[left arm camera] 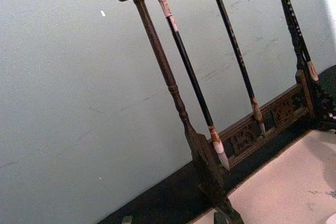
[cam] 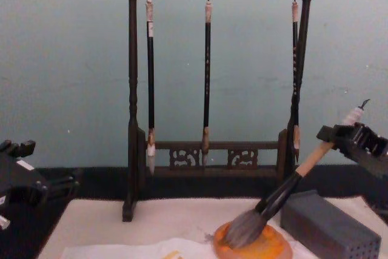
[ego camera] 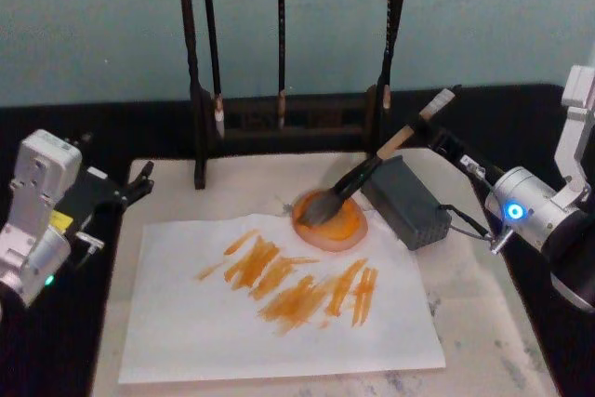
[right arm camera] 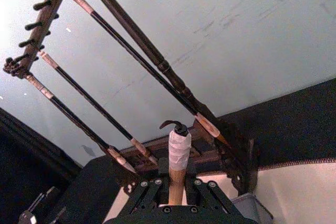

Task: Pick up the brush from the inkstone, write on the paper, then place the brush back to its original position.

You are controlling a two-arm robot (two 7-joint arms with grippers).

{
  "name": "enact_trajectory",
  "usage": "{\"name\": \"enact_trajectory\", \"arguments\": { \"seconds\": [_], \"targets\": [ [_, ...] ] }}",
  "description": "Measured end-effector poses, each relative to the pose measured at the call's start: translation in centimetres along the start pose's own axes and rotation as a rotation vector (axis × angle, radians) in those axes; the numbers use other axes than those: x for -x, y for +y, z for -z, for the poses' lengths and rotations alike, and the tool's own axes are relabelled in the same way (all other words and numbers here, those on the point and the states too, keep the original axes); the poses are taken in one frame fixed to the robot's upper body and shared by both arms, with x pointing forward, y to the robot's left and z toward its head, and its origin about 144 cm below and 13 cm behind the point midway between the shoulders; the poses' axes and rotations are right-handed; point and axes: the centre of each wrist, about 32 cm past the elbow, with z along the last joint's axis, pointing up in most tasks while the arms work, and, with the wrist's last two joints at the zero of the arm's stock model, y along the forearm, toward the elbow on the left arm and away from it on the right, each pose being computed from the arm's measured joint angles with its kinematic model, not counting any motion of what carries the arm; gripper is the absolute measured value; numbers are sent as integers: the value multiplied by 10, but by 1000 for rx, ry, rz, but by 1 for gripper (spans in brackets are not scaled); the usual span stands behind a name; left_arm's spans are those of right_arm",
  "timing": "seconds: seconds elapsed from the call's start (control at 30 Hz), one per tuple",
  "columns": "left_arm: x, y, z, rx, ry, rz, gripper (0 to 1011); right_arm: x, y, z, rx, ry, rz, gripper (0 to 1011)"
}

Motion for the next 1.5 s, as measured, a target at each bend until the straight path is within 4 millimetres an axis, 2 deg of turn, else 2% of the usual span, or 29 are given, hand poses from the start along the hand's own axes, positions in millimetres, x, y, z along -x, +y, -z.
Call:
{"name": "enact_trajectory", "arguments": {
  "seconds": [1.07, 1.5],
  "targets": [
    [0, 0, 0, 0, 0, 0, 1001, -11, -3, 3, -1, 115, 70, 173],
    [0, 0, 0, 0, 0, 0, 1001, -28, 2, -3, 1, 164, 96, 173]
  ]
}}
